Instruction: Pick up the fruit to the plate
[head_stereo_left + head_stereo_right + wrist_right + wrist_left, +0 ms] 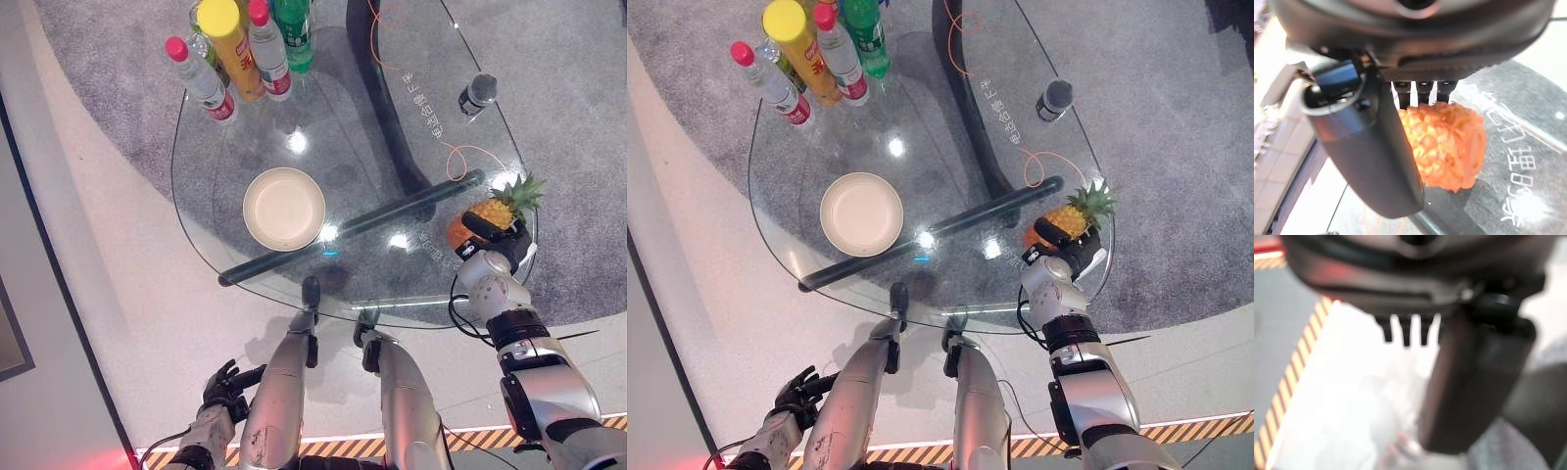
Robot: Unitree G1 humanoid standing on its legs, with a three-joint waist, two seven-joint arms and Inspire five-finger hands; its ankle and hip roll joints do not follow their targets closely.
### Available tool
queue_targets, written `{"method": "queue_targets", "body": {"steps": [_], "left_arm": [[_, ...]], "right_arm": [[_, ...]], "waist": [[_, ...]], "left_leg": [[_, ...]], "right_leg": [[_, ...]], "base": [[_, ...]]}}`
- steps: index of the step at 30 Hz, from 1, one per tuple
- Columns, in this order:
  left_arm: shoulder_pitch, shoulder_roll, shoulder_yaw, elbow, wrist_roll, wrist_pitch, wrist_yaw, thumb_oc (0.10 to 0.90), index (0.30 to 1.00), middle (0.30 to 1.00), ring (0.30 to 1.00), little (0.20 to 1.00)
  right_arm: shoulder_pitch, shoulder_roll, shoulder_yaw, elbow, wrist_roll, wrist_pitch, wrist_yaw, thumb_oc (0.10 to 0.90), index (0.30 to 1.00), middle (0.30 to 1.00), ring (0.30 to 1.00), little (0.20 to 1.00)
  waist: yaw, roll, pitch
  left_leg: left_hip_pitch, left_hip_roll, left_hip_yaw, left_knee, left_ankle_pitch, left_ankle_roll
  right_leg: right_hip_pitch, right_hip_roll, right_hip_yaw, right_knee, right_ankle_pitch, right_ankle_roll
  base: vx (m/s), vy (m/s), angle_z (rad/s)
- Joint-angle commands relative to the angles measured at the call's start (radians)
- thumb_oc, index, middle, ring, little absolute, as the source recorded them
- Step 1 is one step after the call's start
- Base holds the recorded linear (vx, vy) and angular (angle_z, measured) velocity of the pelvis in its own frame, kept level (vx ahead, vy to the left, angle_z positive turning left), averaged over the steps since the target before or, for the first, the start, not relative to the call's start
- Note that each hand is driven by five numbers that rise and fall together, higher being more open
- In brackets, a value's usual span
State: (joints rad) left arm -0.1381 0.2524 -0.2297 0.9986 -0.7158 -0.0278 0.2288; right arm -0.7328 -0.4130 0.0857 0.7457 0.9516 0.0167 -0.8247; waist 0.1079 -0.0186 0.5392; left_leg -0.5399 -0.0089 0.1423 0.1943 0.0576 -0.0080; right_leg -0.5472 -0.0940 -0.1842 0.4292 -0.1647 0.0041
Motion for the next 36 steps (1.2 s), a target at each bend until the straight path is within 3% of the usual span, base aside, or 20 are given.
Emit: {"method": "queue_targets", "body": {"steps": [1,2,5,9,11,12,13,14,36], "left_arm": [[0.042,-0.034,-0.061,-0.008,-0.039,0.006,0.017,0.800,0.900,0.900,0.900,0.900],[0.041,-0.030,-0.061,-0.010,-0.038,0.008,0.016,0.800,0.900,0.900,0.900,0.900],[0.040,-0.027,-0.062,-0.012,-0.036,0.008,0.017,0.800,0.900,0.900,0.900,0.900],[0.048,-0.015,-0.059,-0.017,-0.034,0.010,0.012,0.800,0.900,0.900,0.900,0.900],[0.050,-0.010,-0.056,-0.016,-0.033,0.010,0.007,0.800,0.900,0.900,0.900,0.900],[0.051,-0.010,-0.054,-0.015,-0.032,0.009,0.005,0.800,0.900,0.900,0.900,0.900],[0.052,-0.009,-0.056,-0.014,-0.035,0.008,0.004,0.800,0.900,0.900,0.900,0.900],[0.054,-0.006,-0.057,-0.017,-0.037,0.008,0.003,0.800,0.900,0.900,0.900,0.900],[0.065,-0.002,-0.060,-0.026,-0.044,-0.018,-0.004,0.800,0.900,0.900,0.900,0.900]], "right_arm": [[-0.007,0.014,0.022,-0.028,0.042,0.091,0.118,0.800,0.900,0.900,0.900,0.900],[-0.009,0.005,0.029,-0.019,0.026,0.139,0.124,0.800,0.900,0.900,0.900,0.900],[-0.009,-0.014,0.043,-0.003,0.011,0.198,0.177,0.800,0.900,0.900,0.900,0.900],[-0.023,-0.036,0.061,0.000,0.020,0.218,0.239,0.800,0.900,0.900,0.900,0.900],[-0.028,-0.043,0.061,0.000,0.030,0.220,0.260,0.682,0.799,0.799,0.799,0.782],[-0.029,-0.044,0.062,-0.002,0.031,0.214,0.272,0.509,0.651,0.651,0.651,0.609],[-0.032,-0.045,0.063,-0.005,0.031,0.213,0.276,0.259,0.436,0.436,0.436,0.359],[-0.032,-0.044,0.068,-0.014,0.031,0.207,0.279,0.100,0.300,0.300,0.300,0.200],[-0.019,-0.050,0.056,-0.049,0.053,0.218,0.270,0.100,0.300,0.300,0.300,0.200]], "waist": [[0.022,0.018,-0.019],[0.023,0.017,-0.019],[0.023,0.013,-0.019],[0.029,0.009,-0.019],[0.030,0.008,-0.019],[0.030,0.008,-0.019],[0.030,0.008,-0.019],[0.031,0.008,-0.019],[0.031,0.004,-0.019]], "left_leg": [[0.017,-0.050,-0.014,0.103,-0.093,0.049],[0.015,-0.050,-0.014,0.106,-0.094,0.048],[0.016,-0.050,-0.017,0.104,-0.092,0.048],[0.016,-0.049,-0.021,0.106,-0.091,0.048],[0.015,-0.049,-0.021,0.107,-0.090,0.047],[0.016,-0.050,-0.022,0.107,-0.090,0.047],[0.014,-0.049,-0.022,0.108,-0.090,0.047],[0.013,-0.049,-0.022,0.109,-0.089,0.046],[0.009,-0.048,-0.028,0.120,-0.095,0.050]], "right_leg": [[0.024,-0.029,-0.058,-0.177,0.238,0.035],[0.022,-0.030,-0.059,-0.176,0.240,0.035],[0.024,-0.030,-0.060,-0.178,0.242,0.037],[0.027,-0.030,-0.064,-0.176,0.241,0.037],[0.027,-0.029,-0.064,-0.175,0.240,0.036],[0.028,-0.029,-0.064,-0.175,0.240,0.037],[0.026,-0.029,-0.065,-0.173,0.239,0.036],[0.025,-0.028,-0.064,-0.171,0.239,0.036],[0.026,-0.028,-0.062,-0.164,0.234,0.035]], "base": [[0.00,0.001,0.07],[0.00,-0.004,0.06],[0.00,-0.007,0.03],[0.00,0.000,0.00],[0.00,0.000,0.00],[0.00,0.000,0.00],[0.00,0.000,0.00],[0.00,0.000,0.00],[0.00,0.000,0.00]]}}
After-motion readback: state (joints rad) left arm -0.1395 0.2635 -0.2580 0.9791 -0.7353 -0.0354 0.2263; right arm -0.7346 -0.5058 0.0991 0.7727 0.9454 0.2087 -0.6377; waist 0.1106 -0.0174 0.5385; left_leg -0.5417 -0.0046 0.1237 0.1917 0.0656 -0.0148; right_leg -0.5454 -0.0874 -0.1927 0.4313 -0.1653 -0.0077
